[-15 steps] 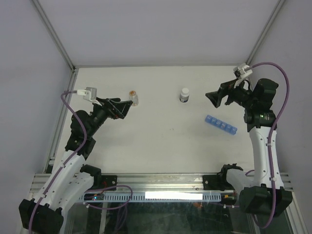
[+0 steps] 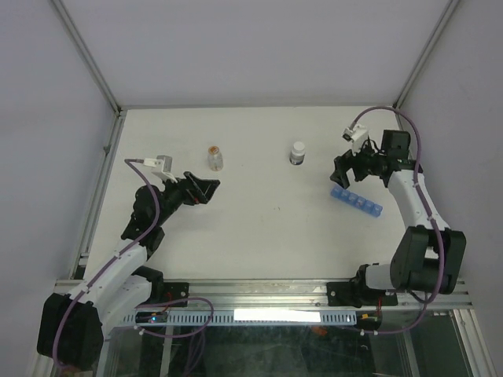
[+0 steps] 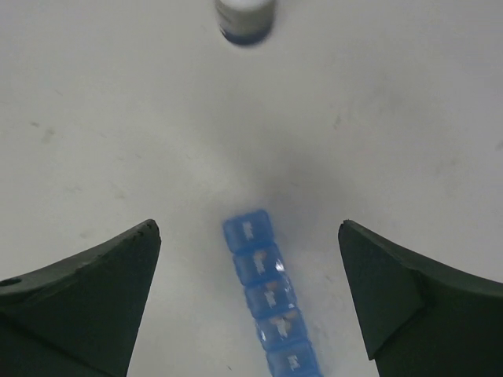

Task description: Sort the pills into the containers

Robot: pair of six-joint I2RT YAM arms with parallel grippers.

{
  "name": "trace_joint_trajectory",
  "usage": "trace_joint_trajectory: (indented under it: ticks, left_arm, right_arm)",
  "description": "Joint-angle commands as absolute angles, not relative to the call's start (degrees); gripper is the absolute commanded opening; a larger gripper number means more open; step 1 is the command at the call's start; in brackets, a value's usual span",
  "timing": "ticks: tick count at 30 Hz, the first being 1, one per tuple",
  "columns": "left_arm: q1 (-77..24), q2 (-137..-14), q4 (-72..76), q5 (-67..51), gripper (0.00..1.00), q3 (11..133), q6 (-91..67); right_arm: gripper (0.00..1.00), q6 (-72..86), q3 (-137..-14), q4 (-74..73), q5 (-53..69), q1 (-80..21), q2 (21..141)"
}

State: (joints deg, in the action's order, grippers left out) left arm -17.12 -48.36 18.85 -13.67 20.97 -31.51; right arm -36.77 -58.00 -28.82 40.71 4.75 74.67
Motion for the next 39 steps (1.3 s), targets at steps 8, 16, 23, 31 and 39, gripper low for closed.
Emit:
trace_joint_trajectory:
  ticks: [8,16,23,31,39]
  left_arm:
    - [-16.5,-46.9,27.5,-16.2,0.98,17.2,-33.4]
    - [-16.5,-47.3,28.6,-19.0,0.95,16.7,-33.4]
    - [-18.0,-49.9,38.0,-25.4,0.8,14.1,-32.2]
    - [-27.3,-48.7,53.3,-26.1,0.74,6.4,-22.2]
    - [-37.9,-49.0,60.6,-23.9,0.73,1.4,-11.0]
  right_arm:
    - [0.86,-55.8,-55.3,-36.6,26.4,11.6,87.7]
    - [0.66,-60.7,-53.0,-36.9,25.1,11.0,91.6]
    - [0.4,-67.7,-47.1,-37.7,28.5,6.1,85.9]
    - [0.28,-70.0,-39.4,-36.0,28.9,-14.1,78.4]
    - [0.66,-66.1,-42.0,-34.7,28.2,-29.0,81.8]
